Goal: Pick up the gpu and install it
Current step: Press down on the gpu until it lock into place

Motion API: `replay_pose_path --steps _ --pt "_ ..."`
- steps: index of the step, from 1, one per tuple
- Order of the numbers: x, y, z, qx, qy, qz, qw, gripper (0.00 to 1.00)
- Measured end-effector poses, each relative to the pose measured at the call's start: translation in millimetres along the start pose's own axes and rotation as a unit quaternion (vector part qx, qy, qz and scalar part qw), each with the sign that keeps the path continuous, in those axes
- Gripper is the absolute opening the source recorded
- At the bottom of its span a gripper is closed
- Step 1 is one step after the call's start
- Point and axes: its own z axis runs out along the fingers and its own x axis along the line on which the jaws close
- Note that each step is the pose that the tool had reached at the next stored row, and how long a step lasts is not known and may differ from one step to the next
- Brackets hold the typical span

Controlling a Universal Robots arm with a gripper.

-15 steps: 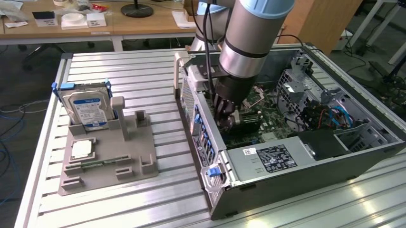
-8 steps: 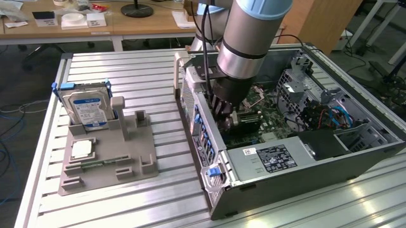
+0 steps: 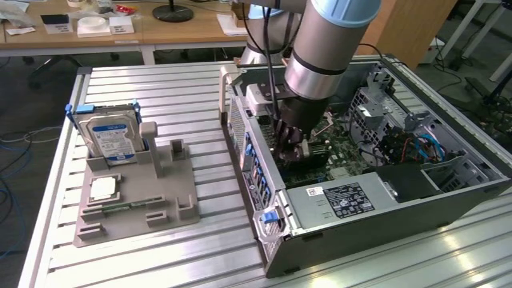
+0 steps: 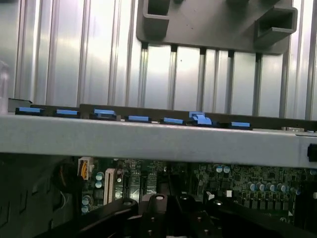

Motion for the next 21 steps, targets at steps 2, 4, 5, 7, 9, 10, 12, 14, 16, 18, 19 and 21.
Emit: replay_pose_path --steps 2,4,5,7,9,10,12,14,16,18,19,21 --pt "-4.1 -1.5 0.2 0.0 0.0 0.0 1.0 0.11" --pt "-7.9 -2.3 0.4 0.0 0.0 0.0 1.0 0.11" --pt "-9.2 -2.5 0.5 0.0 0.0 0.0 1.0 0.11" --pt "-11.6 -2.8 0.8 0.0 0.0001 -0.001 1.0 0.11" --pt "-13.5 -2.9 1.0 0.0 0.0 -0.001 1.0 0.11" --pt "-14.0 -3.0 1.1 0.0 0.0 -0.001 1.0 0.11" --pt "-15.1 -3.0 1.2 0.0 0.0001 -0.001 1.0 0.11" --pt "-17.3 -3.1 1.7 -0.0001 0.0001 -0.002 1.0 0.11" --pt "-18.5 -3.3 2.1 -0.0001 0.0001 -0.002 1.0 0.11" --pt "-18.9 -3.3 2.7 -0.0001 0.0001 -0.003 1.0 0.11" --pt "-19.3 -3.3 3.0 -0.0001 0.0002 -0.003 1.0 0.11" --pt "-20.3 -3.3 3.7 -0.0002 0.0002 -0.003 1.0 0.11"
